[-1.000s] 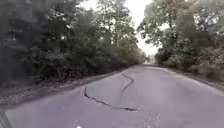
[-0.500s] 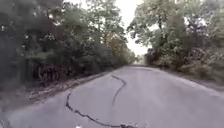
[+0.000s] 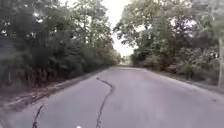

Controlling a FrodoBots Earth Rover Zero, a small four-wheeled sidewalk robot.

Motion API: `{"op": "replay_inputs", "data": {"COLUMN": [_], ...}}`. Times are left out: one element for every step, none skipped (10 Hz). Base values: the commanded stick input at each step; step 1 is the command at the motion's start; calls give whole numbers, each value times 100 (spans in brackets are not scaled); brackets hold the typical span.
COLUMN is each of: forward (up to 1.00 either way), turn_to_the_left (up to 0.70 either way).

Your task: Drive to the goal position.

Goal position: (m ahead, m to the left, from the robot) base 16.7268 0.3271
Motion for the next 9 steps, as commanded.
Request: {"op": "replay_inputs", "data": {"forward": [100,100,100,100,100,100,100,100,100], "turn_to_the_left": [0,0,0,0,0,0,0,0,0]}}
